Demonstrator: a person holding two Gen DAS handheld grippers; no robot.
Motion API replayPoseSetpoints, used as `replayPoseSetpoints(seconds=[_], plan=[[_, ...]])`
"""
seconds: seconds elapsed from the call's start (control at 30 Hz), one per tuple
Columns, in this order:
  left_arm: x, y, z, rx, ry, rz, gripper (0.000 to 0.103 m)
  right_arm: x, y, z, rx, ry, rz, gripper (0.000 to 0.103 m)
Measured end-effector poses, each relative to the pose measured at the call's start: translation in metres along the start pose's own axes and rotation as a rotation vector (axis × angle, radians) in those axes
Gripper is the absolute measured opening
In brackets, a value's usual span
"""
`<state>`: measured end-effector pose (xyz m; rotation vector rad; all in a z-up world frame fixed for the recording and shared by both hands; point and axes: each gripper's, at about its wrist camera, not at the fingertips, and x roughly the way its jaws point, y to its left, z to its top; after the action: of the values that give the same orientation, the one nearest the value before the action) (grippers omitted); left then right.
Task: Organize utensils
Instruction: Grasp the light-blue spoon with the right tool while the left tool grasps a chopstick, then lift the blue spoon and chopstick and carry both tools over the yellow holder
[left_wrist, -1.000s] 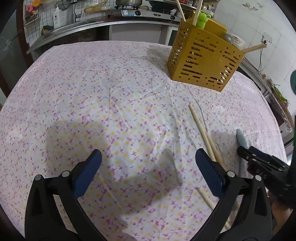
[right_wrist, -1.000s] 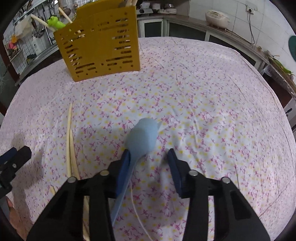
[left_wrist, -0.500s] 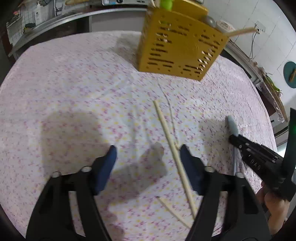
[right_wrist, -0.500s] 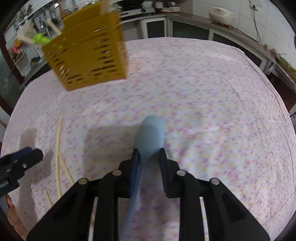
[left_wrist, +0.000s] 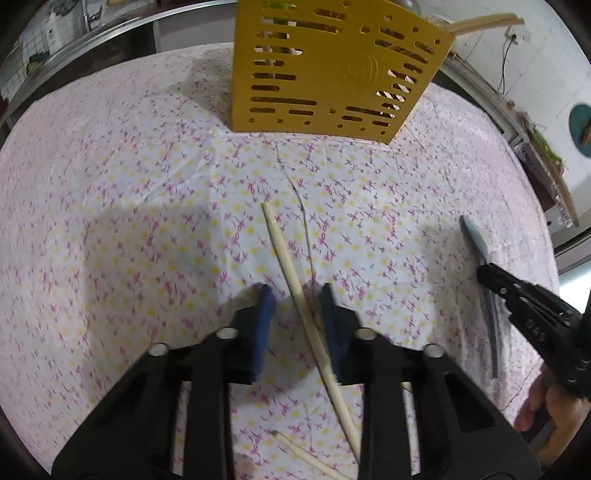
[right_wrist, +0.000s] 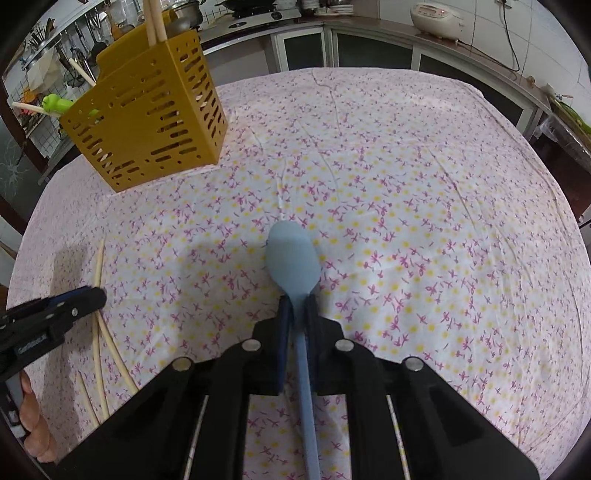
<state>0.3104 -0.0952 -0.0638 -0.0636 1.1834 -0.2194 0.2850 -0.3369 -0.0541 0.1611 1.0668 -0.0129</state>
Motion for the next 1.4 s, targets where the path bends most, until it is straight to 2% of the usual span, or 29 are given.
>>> replayPoseSetpoints(seconds=[0.23,0.47,0.63,0.8,0.97,1.13,1.2,1.27,1.33,1.4], plan=[[0.009,-0.002,0.016,0.028,0.034,0.005,0.011,0.006,0.001,0.014,-0.038,0.088,-0.006,0.009],[0.017,-0.019,0.033,0.126,0.056,0.042,0.011,0.017,0.004,0.031,-0.073,0.188,0.009,0.01],[0.02,-0.018,0.04,0.138,0.065,0.014,0.01,0.014,0.001,0.035,-0.079,0.179,0.016,0.009],[0.006,-0.011,0.029,0.154,0.02,0.005,0.005,-0.003,-0.001,0.023,-0.066,0.119,0.058,0.009],[0.0,0.001,0.022,0.148,0.016,0.011,0.004,0.005,0.004,0.006,-0.089,0.163,0.068,0.009],[0.005,0.008,0.022,0.138,0.039,0.016,0.005,0.009,0.008,0.017,-0.101,0.208,0.052,0.011],[0.009,0.011,0.022,0.141,0.052,0.01,0.005,0.013,0.01,0.026,-0.107,0.222,0.047,0.017],[0.01,0.01,0.025,0.138,0.064,0.005,0.005,0.017,0.011,0.032,-0.102,0.243,0.063,0.036],[0.012,0.011,0.028,0.132,0.081,-0.005,0.005,0.019,0.014,0.039,-0.118,0.251,0.062,0.04],[0.013,0.012,0.028,0.132,0.087,-0.005,0.005,0.023,0.016,0.045,-0.117,0.257,0.055,0.04]])
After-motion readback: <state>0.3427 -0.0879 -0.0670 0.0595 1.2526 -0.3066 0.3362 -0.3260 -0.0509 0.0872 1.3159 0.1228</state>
